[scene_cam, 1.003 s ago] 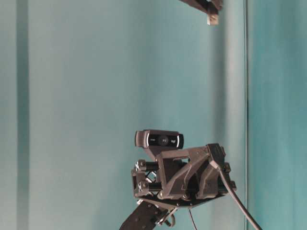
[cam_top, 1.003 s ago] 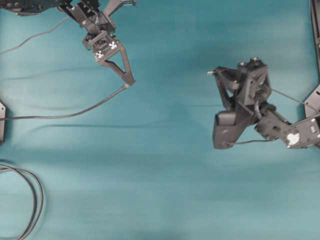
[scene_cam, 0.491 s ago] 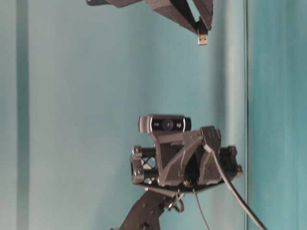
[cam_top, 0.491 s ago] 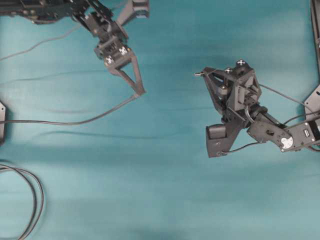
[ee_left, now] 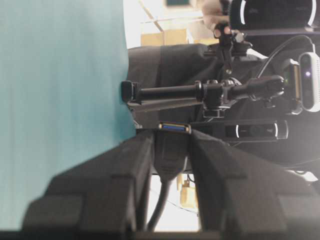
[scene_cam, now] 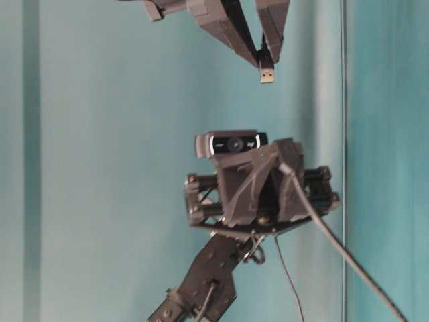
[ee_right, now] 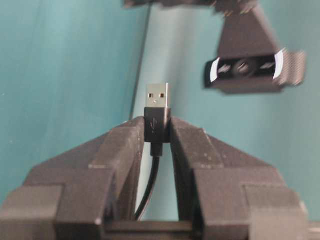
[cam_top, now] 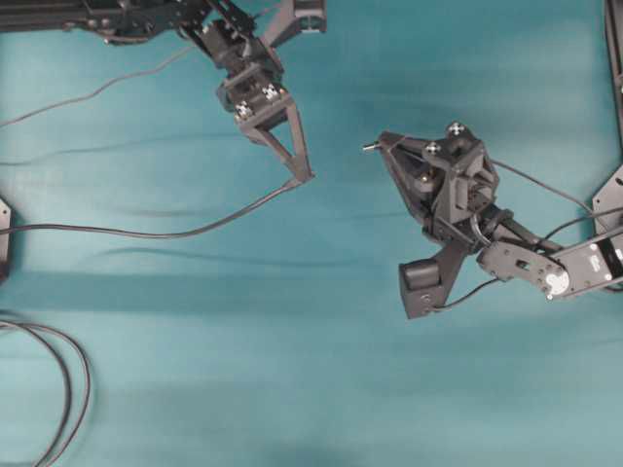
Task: Insert the USB using both arms.
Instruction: 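Rotate and bring the plug and socket toward each other midair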
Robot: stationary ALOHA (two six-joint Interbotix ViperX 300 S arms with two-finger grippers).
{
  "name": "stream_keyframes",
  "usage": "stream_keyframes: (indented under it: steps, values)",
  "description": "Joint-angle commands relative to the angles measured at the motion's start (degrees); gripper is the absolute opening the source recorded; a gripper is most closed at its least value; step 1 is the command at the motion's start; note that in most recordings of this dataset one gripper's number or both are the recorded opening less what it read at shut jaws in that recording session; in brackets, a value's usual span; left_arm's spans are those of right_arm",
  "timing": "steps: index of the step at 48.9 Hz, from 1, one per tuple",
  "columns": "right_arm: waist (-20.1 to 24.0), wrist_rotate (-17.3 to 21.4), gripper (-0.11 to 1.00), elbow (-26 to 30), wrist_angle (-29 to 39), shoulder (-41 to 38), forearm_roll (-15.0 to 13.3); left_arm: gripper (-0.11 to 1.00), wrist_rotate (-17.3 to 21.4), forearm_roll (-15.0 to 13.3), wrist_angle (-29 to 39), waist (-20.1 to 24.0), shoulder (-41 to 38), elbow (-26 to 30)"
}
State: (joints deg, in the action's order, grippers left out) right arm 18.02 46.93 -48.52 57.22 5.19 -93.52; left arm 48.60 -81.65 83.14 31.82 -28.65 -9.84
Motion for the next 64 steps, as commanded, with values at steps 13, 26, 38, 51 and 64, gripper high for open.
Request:
stream_keyframes:
  steps: [13,26,38,51,64]
  values:
    - [0.09,0.18,0.20,0.53,-2.02,0.00,-2.20,0.21,-0.53,-0.70,-0.18,-0.97,0.26,3.52]
    - [-0.18,0.18,0.20,1.14,-3.43,-0.70,-3.52,0.21,-0.79,-0.70,-0.18,-1.41,0.18,3.60]
    - [-0.70,-0.44,0.20,1.58,-4.04,-0.70,-4.48,0.21,-1.41,-0.70,-0.53,-1.41,-0.35,3.69]
    - [-1.32,-2.90,0.20,1.93,-7.56,-0.70,-4.48,0.21,-2.20,-0.09,-1.58,-1.41,-0.79,4.22]
    - [-2.29,-3.08,0.20,2.37,-8.88,-0.79,-4.48,0.21,-2.29,0.35,-2.99,-1.93,-0.79,4.31]
